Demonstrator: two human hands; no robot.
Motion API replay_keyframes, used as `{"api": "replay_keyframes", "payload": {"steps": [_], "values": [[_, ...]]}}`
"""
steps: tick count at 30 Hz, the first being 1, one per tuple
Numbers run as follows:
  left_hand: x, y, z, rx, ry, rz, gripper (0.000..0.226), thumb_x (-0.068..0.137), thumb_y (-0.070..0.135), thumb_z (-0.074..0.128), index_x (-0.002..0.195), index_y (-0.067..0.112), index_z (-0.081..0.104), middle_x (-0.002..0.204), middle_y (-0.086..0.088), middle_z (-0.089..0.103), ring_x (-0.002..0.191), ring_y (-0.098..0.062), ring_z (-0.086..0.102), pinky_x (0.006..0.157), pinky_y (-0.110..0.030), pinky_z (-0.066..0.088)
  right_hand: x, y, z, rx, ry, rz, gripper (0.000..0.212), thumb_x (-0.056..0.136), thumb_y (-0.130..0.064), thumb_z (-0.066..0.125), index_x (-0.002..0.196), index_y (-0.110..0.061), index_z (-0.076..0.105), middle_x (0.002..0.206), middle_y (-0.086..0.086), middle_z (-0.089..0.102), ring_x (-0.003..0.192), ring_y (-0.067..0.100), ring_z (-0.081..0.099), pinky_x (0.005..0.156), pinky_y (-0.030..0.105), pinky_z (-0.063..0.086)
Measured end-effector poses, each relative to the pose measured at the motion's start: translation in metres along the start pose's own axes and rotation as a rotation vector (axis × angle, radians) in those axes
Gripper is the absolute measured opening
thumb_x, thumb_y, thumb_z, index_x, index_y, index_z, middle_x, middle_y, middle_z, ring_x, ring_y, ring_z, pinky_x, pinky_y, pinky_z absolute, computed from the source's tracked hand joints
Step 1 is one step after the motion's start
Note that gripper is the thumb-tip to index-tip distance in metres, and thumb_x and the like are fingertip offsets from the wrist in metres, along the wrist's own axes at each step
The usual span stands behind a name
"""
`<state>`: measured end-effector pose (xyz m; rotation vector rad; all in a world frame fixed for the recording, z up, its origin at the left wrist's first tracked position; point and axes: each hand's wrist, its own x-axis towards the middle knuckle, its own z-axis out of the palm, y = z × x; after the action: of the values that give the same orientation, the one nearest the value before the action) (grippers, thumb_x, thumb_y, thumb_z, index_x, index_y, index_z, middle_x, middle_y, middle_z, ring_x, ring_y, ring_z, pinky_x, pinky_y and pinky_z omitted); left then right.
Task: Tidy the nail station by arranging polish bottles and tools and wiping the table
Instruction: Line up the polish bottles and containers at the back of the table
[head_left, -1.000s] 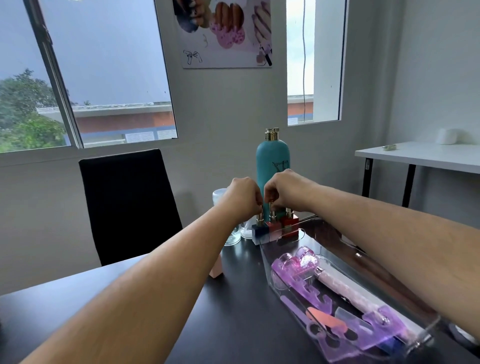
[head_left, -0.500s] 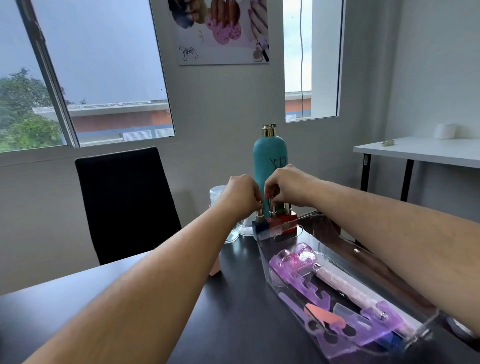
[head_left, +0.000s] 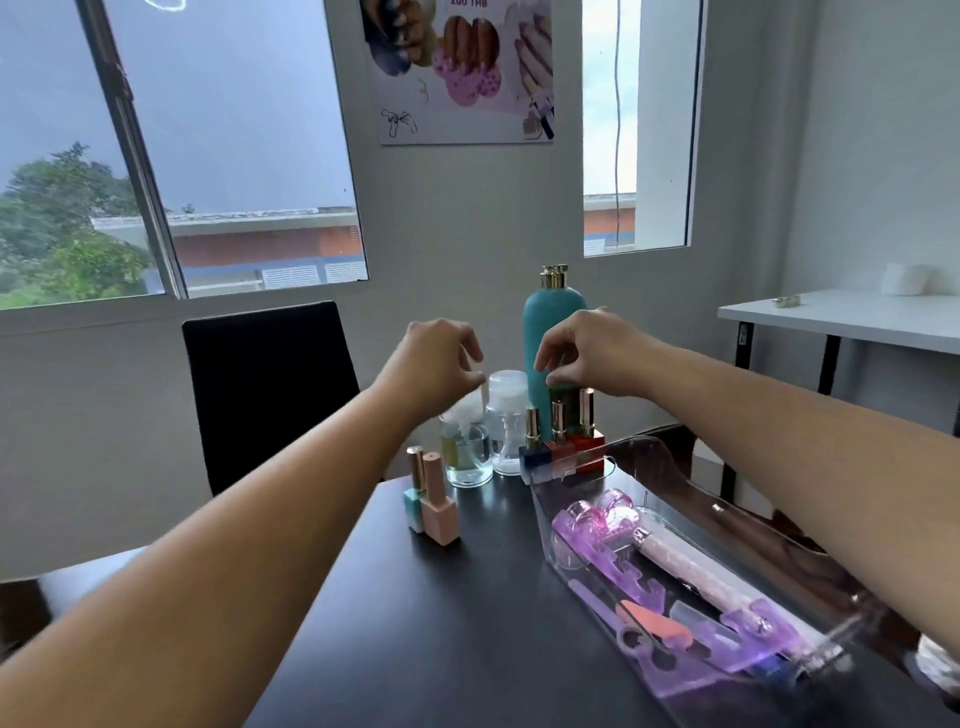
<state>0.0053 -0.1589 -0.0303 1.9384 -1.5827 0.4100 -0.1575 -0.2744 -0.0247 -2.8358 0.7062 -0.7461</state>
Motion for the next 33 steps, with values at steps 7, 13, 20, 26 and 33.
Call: {"api": "replay_keyframes", "payload": {"steps": [7,13,20,26,33], "values": [[-0.049,-0.048,-0.037,0.039,-0.186,-0.121,0.02,0.076,0.021,0.073,0.095,0.017,0.071,0.092,0.001,0.071,0.08,-0.011,0.064,0.08,-0.021,0.049,-0.02,-0.061,0.011,0.119,-0.181,-0.078,0.024,0.075,-0.025,0.078,0.097,-0.017,0.072,0.091,-0.004,0.072,0.079,0.003,0.064,0.076,0.014,0.051],[-0.073,-0.06,-0.025,-0.042,-0.33,-0.143,0.035,0.078,0.022,0.071,0.112,0.023,0.065,0.105,0.005,0.068,0.092,-0.013,0.064,0.083,-0.021,0.048,-0.019,-0.093,0.036,0.056,-0.239,-0.078,0.029,0.076,-0.033,0.076,0.098,-0.015,0.074,0.094,0.001,0.073,0.088,0.012,0.066,0.086,0.027,0.051],[-0.077,-0.065,-0.005,-0.211,-0.264,-0.155,0.014,0.079,0.023,0.071,0.092,0.026,0.073,0.076,0.006,0.072,0.075,-0.006,0.067,0.066,-0.013,0.048,-0.012,-0.103,0.06,0.078,-0.205,-0.027,0.027,0.077,-0.035,0.074,0.091,-0.012,0.076,0.093,0.005,0.07,0.087,0.016,0.065,0.084,0.035,0.053],[-0.075,-0.075,-0.006,-0.189,-0.216,-0.127,0.01,0.073,0.021,0.076,0.083,0.019,0.074,0.069,0.009,0.068,0.062,0.003,0.059,0.067,-0.013,0.05,-0.007,-0.105,0.063,0.059,-0.208,-0.025,0.016,0.077,-0.026,0.073,0.085,-0.012,0.075,0.085,0.001,0.062,0.083,0.016,0.062,0.078,0.031,0.054],[-0.074,-0.069,0.001,-0.184,-0.176,-0.141,0.007,0.074,0.018,0.074,0.081,0.014,0.074,0.068,0.009,0.066,0.061,0.004,0.056,0.06,-0.006,0.042,-0.004,-0.085,0.047,-0.017,-0.271,-0.024,0.01,0.077,-0.018,0.075,0.085,-0.012,0.072,0.08,-0.001,0.068,0.076,0.013,0.063,0.076,0.025,0.051]]}}
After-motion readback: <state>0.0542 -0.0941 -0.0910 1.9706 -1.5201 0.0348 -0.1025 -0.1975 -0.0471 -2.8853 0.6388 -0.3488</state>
